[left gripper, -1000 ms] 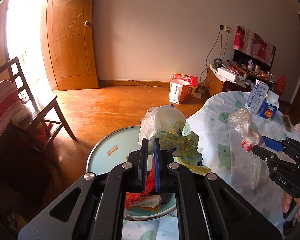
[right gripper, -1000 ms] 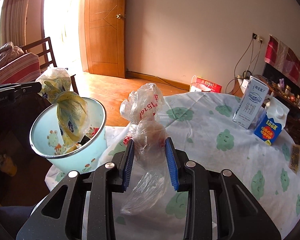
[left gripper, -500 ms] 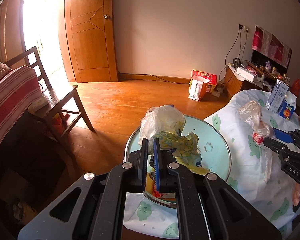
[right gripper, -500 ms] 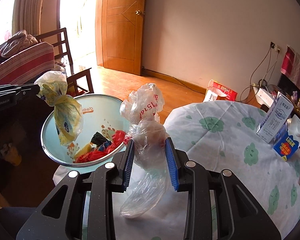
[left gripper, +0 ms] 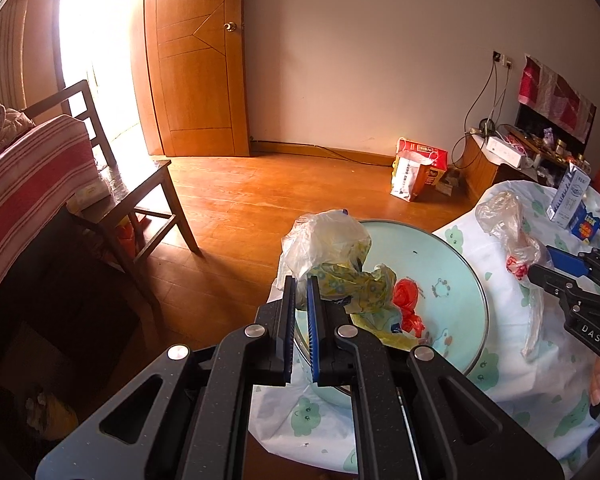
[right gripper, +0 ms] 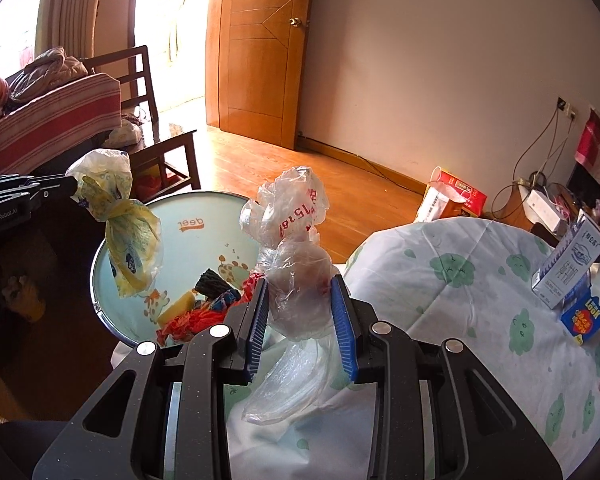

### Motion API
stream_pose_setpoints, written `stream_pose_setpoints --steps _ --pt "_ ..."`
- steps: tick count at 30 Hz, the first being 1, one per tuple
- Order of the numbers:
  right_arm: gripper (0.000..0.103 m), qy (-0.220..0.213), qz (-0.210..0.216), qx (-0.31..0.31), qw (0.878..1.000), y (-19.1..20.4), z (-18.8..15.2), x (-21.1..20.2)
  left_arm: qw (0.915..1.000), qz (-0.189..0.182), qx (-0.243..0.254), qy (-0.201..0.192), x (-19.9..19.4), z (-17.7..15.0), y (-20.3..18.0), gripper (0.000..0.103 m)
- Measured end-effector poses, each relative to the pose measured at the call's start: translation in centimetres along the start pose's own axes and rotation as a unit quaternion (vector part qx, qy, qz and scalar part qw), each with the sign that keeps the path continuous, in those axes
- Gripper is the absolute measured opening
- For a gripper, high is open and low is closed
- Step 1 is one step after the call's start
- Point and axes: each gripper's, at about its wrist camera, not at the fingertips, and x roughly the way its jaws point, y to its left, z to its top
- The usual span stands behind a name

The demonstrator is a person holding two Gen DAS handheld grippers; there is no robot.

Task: Collect trash
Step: 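Hold the yellow bag and clear bag above the bin with both tools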

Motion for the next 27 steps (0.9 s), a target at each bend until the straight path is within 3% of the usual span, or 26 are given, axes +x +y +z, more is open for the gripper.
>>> stream_pose_setpoints --steps 27 --pt "0.032 0.001 0.012 -0.038 0.999 2.4 1.9 1.7 0.9997 0.017 -0.012 -0.010 -0.2 0.0 1.3 0.005"
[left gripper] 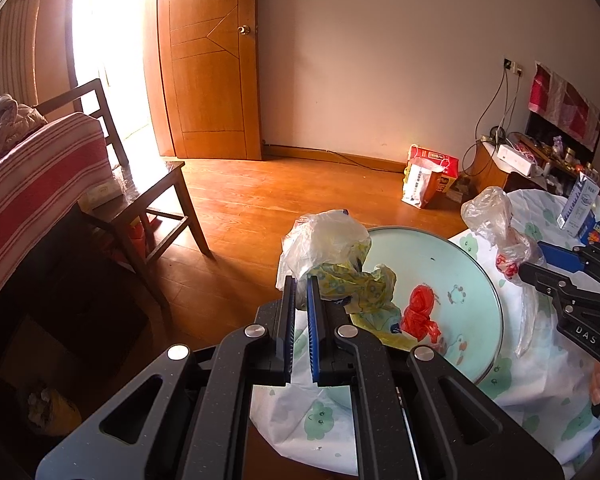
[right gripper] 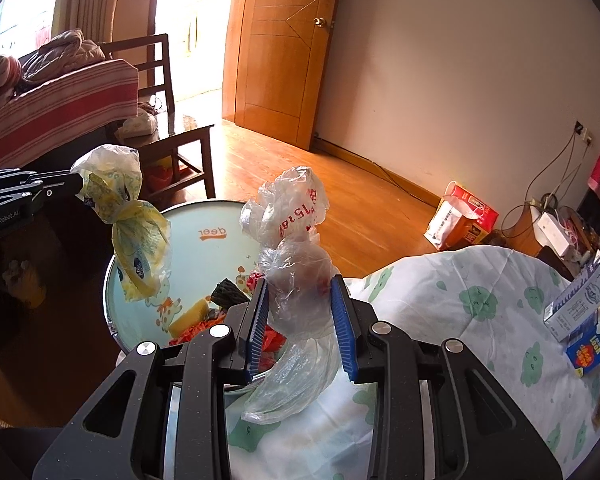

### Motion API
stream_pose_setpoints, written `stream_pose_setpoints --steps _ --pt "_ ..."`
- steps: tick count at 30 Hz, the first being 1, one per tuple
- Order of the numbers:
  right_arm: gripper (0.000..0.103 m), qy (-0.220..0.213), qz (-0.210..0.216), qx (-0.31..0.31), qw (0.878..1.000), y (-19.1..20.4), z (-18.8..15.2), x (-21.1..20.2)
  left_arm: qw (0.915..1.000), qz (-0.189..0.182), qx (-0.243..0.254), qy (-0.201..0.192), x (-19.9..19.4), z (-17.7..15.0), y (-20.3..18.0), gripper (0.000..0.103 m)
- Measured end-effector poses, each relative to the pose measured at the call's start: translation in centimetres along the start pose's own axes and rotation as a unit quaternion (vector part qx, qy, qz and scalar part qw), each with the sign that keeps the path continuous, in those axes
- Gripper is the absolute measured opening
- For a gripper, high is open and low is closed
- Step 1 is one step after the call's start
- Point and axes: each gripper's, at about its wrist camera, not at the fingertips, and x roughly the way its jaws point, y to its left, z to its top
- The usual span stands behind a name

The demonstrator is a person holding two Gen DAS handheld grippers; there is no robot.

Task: Collect trash
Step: 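Hold the yellow bag and clear bag above the bin with both tools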

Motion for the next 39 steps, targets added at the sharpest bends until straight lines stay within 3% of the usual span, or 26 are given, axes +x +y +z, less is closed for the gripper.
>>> stream_pose_setpoints --steps 39 --pt "0.032 0.001 0.007 -0.017 1.000 2.0 1.4 1.3 0.9998 0.011 0.009 0.012 1.4 0.3 -0.8 0.005"
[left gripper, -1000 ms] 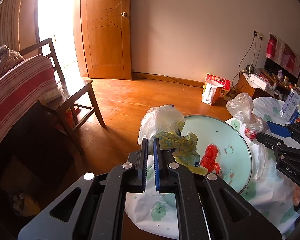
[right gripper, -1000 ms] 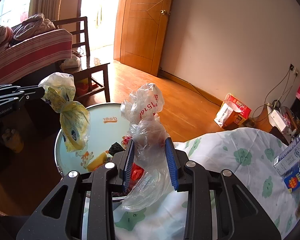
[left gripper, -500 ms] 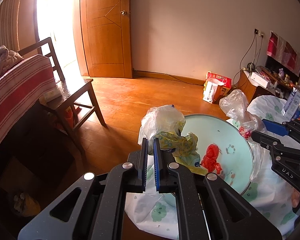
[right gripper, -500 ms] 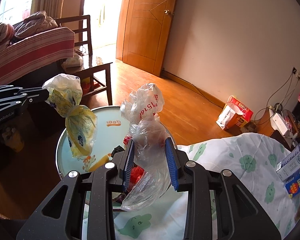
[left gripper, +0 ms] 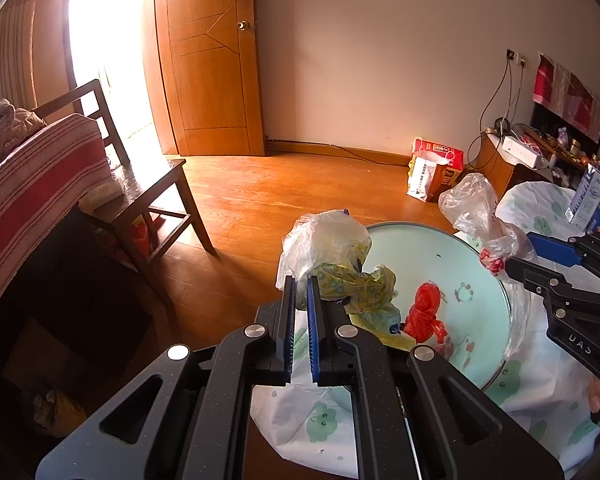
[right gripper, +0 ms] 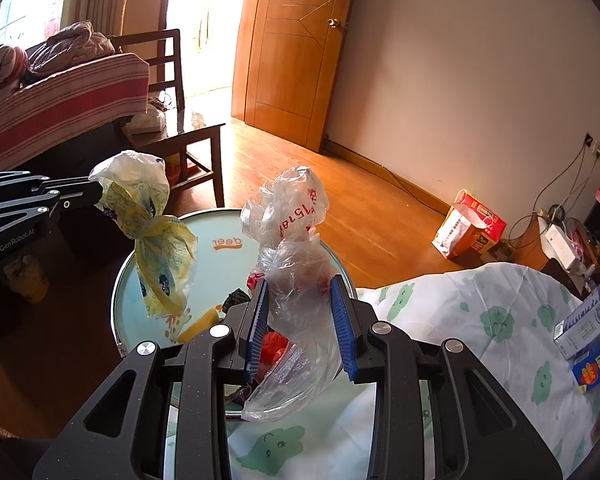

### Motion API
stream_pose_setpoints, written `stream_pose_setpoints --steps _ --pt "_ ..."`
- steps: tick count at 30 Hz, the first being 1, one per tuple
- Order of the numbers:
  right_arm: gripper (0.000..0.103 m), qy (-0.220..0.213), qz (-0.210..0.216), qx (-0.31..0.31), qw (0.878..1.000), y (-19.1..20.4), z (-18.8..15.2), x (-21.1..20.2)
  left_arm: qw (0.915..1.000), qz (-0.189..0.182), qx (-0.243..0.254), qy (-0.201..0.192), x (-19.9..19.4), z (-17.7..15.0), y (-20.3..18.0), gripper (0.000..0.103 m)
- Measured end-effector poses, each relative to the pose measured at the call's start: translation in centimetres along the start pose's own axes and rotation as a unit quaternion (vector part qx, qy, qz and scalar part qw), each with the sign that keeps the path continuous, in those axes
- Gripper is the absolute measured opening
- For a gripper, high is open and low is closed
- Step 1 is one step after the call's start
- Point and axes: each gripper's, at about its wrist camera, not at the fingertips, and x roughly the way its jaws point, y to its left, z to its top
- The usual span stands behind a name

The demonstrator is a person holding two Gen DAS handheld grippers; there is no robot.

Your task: Collect trash

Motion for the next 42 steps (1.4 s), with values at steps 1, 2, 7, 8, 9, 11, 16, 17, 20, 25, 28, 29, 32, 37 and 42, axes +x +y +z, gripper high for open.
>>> stream_pose_setpoints --steps 1,2,7,8,9,11,16,17,20,25,28,29,32,37,42 --pt "0.032 0.000 -0.001 0.000 1.000 0.0 0.0 0.0 1.0000 0.000 0.000 0.000 0.0 0.0 0.0 0.005" --pt "0.032 -0.001 -0.001 0.000 1.000 0.0 0.0 -0.1 1.0000 0.000 0.000 0.000 0.0 0.0 0.0 0.005" --pt "0.032 -0.003 0.000 0.000 1.000 -0.1 0.0 -0.2 1.0000 0.000 0.000 0.000 0.0 -0.1 -0.1 0.005" --pt "0.032 -0.003 -0.001 -0.001 1.000 0.0 0.0 -0.2 1.0000 0.000 0.001 0.000 0.0 0.0 -0.1 0.005" --pt "0.032 -0.004 -0.001 0.000 1.000 -0.1 0.0 -0.2 1.0000 0.000 0.001 0.000 0.0 0.0 -0.1 0.005" --pt "0.032 -0.003 0.000 0.000 1.000 -0.1 -0.1 -0.2 1.0000 0.000 0.001 0.000 0.0 -0.1 -0.1 0.005" --pt "0.032 -0.004 -0.001 -0.001 1.000 -0.1 0.0 -0.2 1.0000 0.000 0.001 0.000 0.0 -0.1 -0.1 0.005" --pt "0.032 -0.004 -0.001 0.000 1.000 -0.1 0.0 -0.2 1.0000 0.000 0.001 0.000 -0.1 -0.1 -0.1 0.005" --pt "0.032 -0.004 -0.001 -0.001 1.000 0.0 0.1 -0.2 1.0000 -0.001 0.001 0.000 -0.1 -0.1 -0.1 0.005" --pt "0.032 -0.008 -0.001 0.000 1.000 -0.2 0.2 -0.5 1.0000 -0.008 0.001 -0.005 -0.6 0.1 -0.3 0.008" --pt "0.044 -0.017 0.001 0.009 1.000 -0.7 0.2 -0.7 0.9999 -0.009 0.004 -0.011 -1.0 0.1 -0.6 0.031" --pt "0.049 -0.018 0.000 0.012 1.000 -0.8 0.1 -0.8 0.9999 -0.004 0.003 -0.015 -1.2 0.1 -0.7 0.051" --pt "0.055 -0.020 -0.001 0.018 1.000 -1.1 -0.1 -1.2 0.9997 -0.005 0.007 -0.021 -1.7 0.1 -1.1 0.056" --pt "0.065 -0.037 -0.011 0.049 0.998 -2.0 -1.3 -3.8 0.9992 -0.006 0.015 -0.036 -3.4 -0.4 -2.2 0.082" --pt "0.069 -0.069 -0.031 0.079 0.994 -2.7 -2.9 -7.9 0.9979 -0.015 0.023 -0.059 -5.9 -0.9 -3.3 0.089"
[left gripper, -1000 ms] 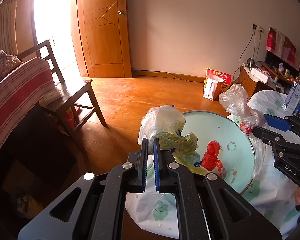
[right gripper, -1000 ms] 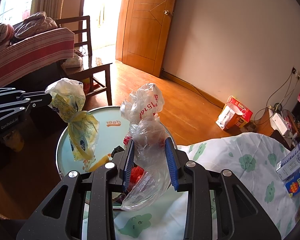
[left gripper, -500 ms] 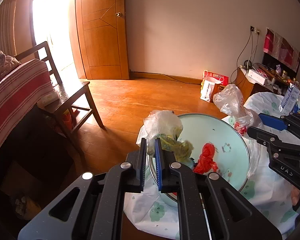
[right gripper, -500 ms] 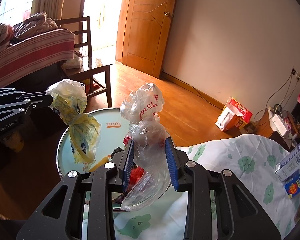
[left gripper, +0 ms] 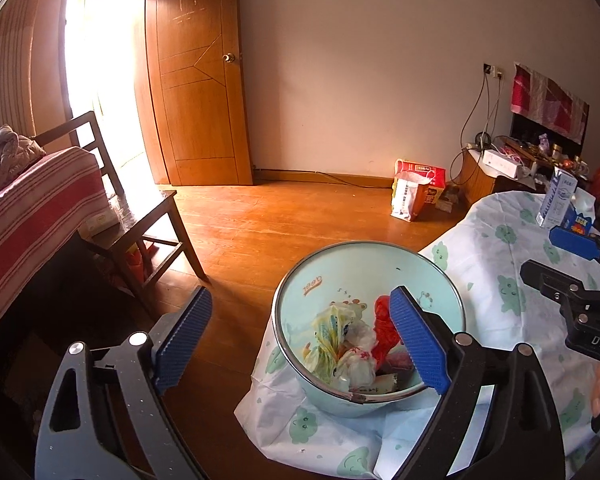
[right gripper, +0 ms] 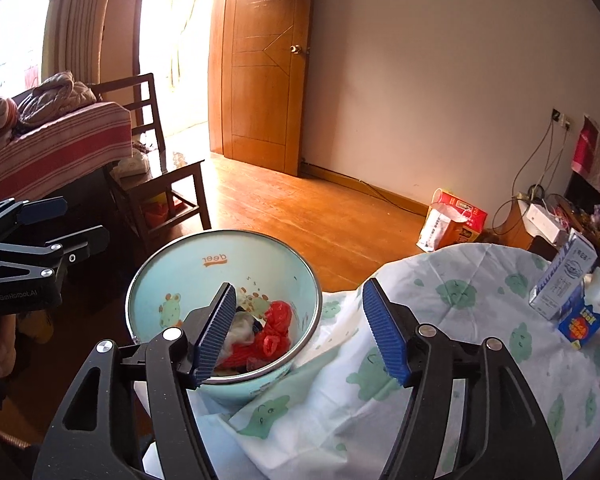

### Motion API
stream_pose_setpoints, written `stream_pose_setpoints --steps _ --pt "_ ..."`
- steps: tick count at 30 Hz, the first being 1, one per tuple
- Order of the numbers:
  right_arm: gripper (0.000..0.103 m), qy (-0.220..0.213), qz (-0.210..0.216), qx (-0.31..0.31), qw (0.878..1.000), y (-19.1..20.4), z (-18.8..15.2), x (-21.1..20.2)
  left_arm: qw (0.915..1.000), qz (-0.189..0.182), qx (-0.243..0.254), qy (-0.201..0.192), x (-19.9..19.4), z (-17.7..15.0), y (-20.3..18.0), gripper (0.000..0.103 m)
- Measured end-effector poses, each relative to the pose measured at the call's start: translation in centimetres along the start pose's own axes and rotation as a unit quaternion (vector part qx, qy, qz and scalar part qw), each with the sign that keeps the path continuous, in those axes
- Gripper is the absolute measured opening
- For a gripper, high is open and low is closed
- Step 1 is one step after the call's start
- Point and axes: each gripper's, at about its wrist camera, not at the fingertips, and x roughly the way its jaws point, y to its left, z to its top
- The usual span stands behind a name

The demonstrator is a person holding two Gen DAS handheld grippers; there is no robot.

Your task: Collect trash

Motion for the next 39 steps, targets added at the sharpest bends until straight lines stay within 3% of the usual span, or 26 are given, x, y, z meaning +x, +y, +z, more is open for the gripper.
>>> stream_pose_setpoints --steps 14,39 --pt "0.070 -0.057 -0.030 0.030 0.998 -1.6 -0.6 -6.5 0.9993 -0.001 -0.001 -0.038 -3.4 0.9 -0.4 0.096" --pt "0.074 -0.063 -0.037 0.031 0.997 -1.4 -0.5 -7.7 0.9990 0.001 -0.005 -0.045 -4.2 1.2 0.2 0.097"
